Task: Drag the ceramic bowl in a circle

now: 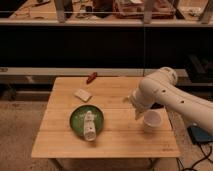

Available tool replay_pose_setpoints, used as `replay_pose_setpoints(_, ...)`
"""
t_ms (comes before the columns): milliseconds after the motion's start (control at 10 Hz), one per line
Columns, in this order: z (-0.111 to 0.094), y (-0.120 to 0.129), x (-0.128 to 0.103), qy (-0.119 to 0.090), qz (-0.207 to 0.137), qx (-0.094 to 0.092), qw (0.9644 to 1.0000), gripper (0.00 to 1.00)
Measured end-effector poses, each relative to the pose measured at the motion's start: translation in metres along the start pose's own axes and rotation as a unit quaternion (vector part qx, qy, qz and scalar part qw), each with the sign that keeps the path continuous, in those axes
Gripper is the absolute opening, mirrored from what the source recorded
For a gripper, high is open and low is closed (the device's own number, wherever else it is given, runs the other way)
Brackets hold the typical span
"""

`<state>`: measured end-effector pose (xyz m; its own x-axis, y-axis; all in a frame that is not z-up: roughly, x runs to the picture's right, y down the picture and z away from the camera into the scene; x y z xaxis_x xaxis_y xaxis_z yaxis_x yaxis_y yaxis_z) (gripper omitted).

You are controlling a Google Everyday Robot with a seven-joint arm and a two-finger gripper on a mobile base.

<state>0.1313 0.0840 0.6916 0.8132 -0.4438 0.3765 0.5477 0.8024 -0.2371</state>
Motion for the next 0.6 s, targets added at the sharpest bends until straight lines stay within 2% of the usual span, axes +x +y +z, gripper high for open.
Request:
replay_pose_setpoints(100,0.003,-0.010,0.001,-0.005,-0.036,0.019,0.9992,0.65)
replay_pose_setpoints(200,0.007,-0.020,-0.003,-0.016,-0.078,0.037,0.9962,0.65)
replay_pose_setpoints(300,0.014,-0.029,-0.011,-0.033,-0.128,0.052,0.9899,0.65)
replay_pose_setpoints(400,0.023,-0.036,-0.022,-0.056,-0.181,0.063,0.9799,0.65)
replay_pose_setpoints(600,0.031,-0.042,-0.033,-0.077,-0.236,0.078,0.9656,0.65)
